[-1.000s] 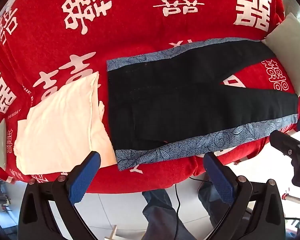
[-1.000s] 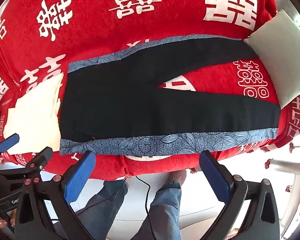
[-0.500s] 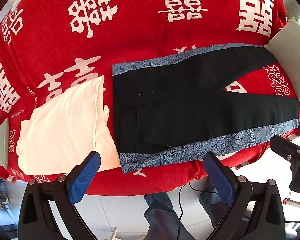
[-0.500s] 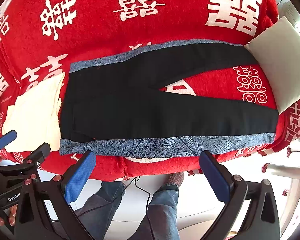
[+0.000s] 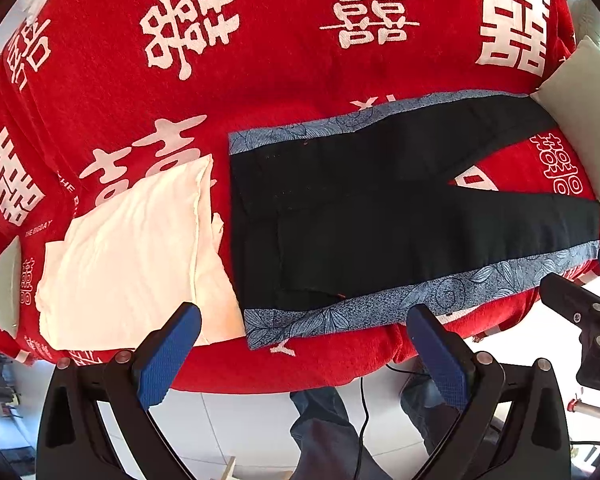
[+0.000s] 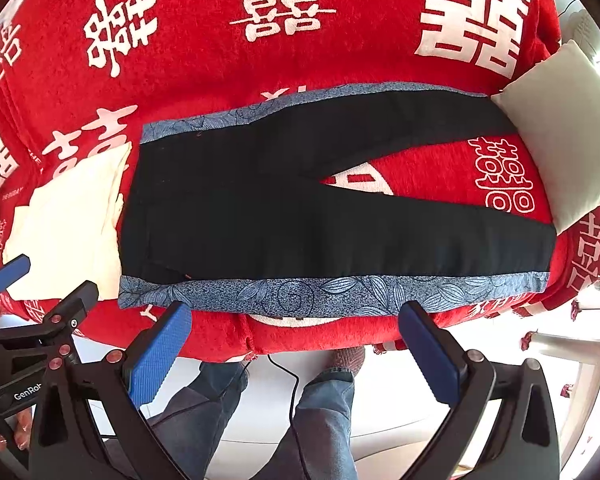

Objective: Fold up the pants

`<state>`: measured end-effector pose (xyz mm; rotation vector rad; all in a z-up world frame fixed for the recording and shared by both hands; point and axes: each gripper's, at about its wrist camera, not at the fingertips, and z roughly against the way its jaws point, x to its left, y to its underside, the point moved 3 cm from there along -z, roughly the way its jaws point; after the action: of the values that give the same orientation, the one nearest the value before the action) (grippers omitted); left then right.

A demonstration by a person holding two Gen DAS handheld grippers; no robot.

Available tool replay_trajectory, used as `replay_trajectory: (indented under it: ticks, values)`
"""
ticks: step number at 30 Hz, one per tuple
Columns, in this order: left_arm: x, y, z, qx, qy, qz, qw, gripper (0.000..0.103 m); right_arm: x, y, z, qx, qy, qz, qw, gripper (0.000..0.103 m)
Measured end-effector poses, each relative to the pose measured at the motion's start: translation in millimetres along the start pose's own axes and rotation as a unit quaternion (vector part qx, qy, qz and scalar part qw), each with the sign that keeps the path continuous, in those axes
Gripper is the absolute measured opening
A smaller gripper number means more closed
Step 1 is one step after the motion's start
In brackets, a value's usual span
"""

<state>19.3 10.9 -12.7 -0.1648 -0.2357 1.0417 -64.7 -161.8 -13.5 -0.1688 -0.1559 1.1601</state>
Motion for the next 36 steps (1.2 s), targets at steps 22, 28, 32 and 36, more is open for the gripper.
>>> replay_trajectory:
  ticks: [22,28,32,36]
  values:
    - [-33.2,4.8,21.5,-0.007,-0.033,0.003,0.9994,0.103,-20.5,-4.1,7.1,-0.008,-0.021,0.029,0.999,0.103]
    - [-55.7,18.5,34.4,-0.003,-0.045,0.046,0.9979,0.103,-43.9,-2.4,12.6,-0.015,-0.03,0.059,0.998,0.103]
    - [-75.0,32.1,40.3,0.004,-0.048,0.062,0.997,0.103,-60.5,3.0,15.3,-0.015,-0.033,0.076,0.996,0.103]
    - [-85.2,41.5,44.2,0.008,-0.056,0.064,0.9963,0.103,-71.2,10.0,13.1,-0.008,-0.036,0.087,0.996,0.103]
